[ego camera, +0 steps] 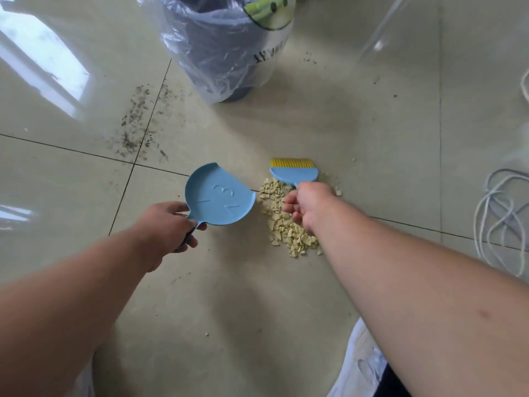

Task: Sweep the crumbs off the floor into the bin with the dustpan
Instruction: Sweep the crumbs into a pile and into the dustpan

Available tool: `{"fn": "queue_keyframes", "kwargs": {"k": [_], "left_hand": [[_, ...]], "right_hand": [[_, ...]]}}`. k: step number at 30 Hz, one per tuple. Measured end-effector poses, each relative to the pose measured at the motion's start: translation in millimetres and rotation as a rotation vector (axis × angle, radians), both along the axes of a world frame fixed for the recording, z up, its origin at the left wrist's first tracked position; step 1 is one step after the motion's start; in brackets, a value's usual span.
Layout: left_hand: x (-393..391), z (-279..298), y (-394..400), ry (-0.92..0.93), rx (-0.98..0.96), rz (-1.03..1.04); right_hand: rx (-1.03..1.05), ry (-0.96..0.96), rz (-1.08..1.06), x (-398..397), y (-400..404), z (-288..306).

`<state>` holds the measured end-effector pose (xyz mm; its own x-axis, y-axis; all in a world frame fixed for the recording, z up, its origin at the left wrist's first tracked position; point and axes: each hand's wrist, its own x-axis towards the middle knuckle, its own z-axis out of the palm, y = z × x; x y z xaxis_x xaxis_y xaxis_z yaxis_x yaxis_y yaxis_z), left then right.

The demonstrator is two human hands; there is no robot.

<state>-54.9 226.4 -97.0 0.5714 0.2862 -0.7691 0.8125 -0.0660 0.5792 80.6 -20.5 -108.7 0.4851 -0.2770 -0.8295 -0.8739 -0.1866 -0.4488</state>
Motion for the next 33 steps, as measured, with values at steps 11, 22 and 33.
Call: {"fn": "queue_keyframes", "kwargs": {"k": [11,22,33], "left_hand": [[-44.8,4.5,-2.0,0.047,0.037,0.005],[-49.8,4.2,9.9,0.107,0.024,0.014],[-56.3,15.4,13.5,0.109,0.048,-0.003]], "right_hand": [[0.030,-0.074,-0.105,-69.3,-16.3,15.0],[0.166,-0.002,0.204,-55.4,1.6,3.2],[-0.159,-0.042,0.223,-50.2,-96.4,5.3]]}}
